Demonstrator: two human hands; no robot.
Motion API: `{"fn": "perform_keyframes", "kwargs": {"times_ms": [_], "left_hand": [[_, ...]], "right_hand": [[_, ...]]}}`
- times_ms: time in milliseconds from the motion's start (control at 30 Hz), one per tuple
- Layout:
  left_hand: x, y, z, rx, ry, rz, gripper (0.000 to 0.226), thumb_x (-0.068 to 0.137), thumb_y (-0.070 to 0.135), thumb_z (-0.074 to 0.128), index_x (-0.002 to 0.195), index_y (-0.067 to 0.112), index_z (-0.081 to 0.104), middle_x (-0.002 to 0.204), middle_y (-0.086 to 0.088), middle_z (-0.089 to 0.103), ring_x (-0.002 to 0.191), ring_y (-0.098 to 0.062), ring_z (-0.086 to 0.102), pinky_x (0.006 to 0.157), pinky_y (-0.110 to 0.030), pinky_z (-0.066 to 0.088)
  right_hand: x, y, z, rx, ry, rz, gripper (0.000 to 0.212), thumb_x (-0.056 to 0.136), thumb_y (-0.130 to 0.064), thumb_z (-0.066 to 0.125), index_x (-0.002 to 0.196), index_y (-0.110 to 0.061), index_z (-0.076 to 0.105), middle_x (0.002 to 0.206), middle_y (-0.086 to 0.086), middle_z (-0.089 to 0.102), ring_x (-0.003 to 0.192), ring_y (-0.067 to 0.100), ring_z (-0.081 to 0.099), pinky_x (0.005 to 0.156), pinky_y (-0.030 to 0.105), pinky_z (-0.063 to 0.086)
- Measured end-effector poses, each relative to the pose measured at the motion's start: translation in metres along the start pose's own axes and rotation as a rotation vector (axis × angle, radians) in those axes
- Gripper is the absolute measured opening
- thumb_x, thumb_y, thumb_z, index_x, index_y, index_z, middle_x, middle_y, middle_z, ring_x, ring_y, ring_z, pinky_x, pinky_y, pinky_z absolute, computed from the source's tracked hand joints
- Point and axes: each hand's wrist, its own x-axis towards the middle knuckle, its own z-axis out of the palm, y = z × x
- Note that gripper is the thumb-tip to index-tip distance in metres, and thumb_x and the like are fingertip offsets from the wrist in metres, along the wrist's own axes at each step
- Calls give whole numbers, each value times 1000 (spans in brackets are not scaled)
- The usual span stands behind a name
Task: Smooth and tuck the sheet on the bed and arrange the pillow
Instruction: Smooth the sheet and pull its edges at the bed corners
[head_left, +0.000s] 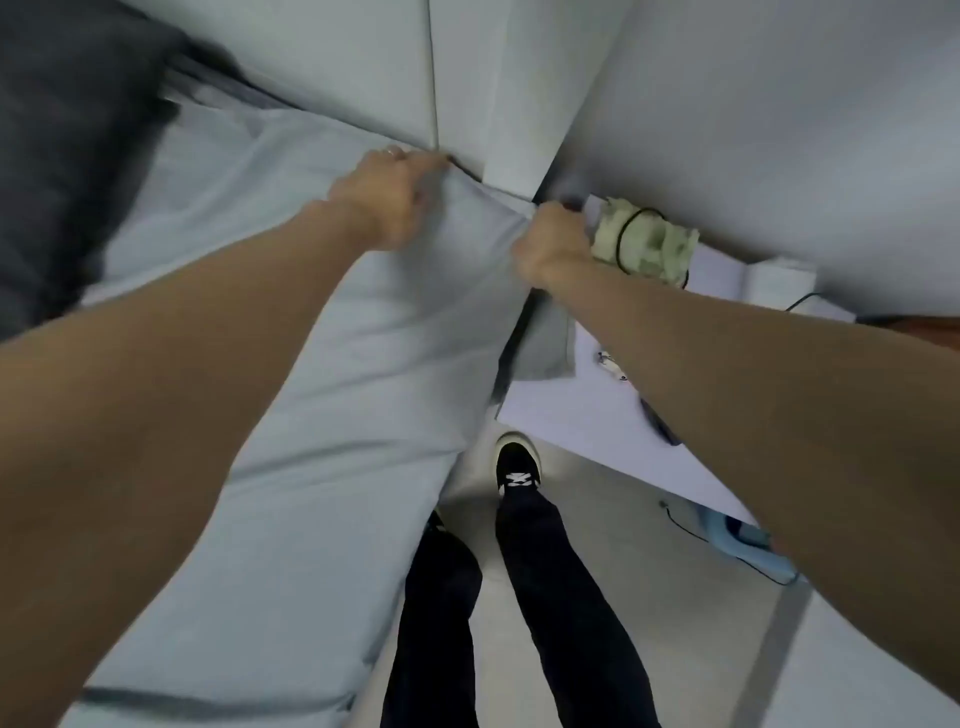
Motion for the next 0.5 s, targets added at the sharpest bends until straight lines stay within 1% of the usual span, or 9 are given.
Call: {"fn": "perform_keyframes", "kwargs": {"times_ms": [33, 100, 200, 233, 300, 333, 400, 433, 500], "left_hand": [[5, 4, 1, 27, 0, 0, 48, 98, 37, 41, 145, 35, 32, 139, -16, 44, 130, -37, 39, 96, -54, 40], [18, 8, 8, 100, 13, -8, 45, 97, 40, 39, 141, 33, 37, 135, -15, 49, 127, -38, 42, 93, -55, 42], [24, 9, 15, 85, 77, -42, 39, 93, 38, 43, 130, 36, 53, 126, -15, 58, 117, -39, 52, 88, -49, 46], [26, 7, 16, 67, 122, -58, 36, 91, 37, 45, 125, 36, 57, 122, -16, 61, 113, -40, 56, 86, -46, 47], [30, 6, 16, 57, 198, -71, 31, 88, 35, 49, 114, 30, 65, 114, -18, 65, 105, -42, 59, 81, -44, 47], [31, 7, 16, 57, 215, -69, 28, 88, 33, 49, 110, 28, 66, 111, -20, 65, 103, -43, 59, 79, -44, 47], [33, 8, 15, 53, 224, -50, 25, 90, 31, 47, 107, 22, 64, 110, -22, 64, 101, -45, 58, 77, -45, 46], [34, 8, 15, 28, 237, -47, 25, 92, 30, 46, 107, 19, 62, 110, -24, 63, 101, -45, 58, 77, -46, 45], [34, 11, 12, -68, 299, -51, 24, 93, 27, 44, 107, 14, 59, 110, -23, 64, 102, -44, 57, 81, -46, 45]], "right_hand": [[1, 0, 2, -1, -17, 8, 34, 97, -11, 46, 126, 1, 57, 132, 20, 60, 124, 34, 57, 99, 37, 47], [11, 5, 11, 39, 37, 47, 32, 99, -11, 44, 126, 0, 57, 132, 19, 59, 124, 34, 55, 100, 38, 46], [19, 9, 17, 61, 118, 64, 26, 100, -12, 46, 120, -4, 62, 129, 16, 62, 122, 31, 57, 98, 35, 46], [23, 10, 16, 65, 141, 63, 22, 100, -12, 46, 112, -8, 64, 128, 15, 63, 121, 30, 58, 96, 33, 46], [27, 12, 16, 74, 196, 50, 18, 99, -12, 48, 91, -17, 63, 122, 13, 66, 116, 28, 61, 84, 30, 46], [28, 14, 17, 83, 227, 39, 19, 99, -12, 48, 90, -16, 64, 120, 13, 67, 114, 27, 61, 81, 30, 44], [28, 16, 20, 160, 306, 32, 24, 98, -12, 48, 102, -11, 71, 117, 13, 68, 112, 27, 61, 84, 30, 42], [29, 16, 19, 211, 340, 47, 26, 98, -13, 48, 106, -10, 73, 116, 13, 68, 110, 27, 61, 83, 29, 40], [30, 14, 17, 286, 400, 72, 28, 97, -13, 47, 107, -8, 72, 114, 13, 68, 108, 28, 62, 81, 31, 41]]}}
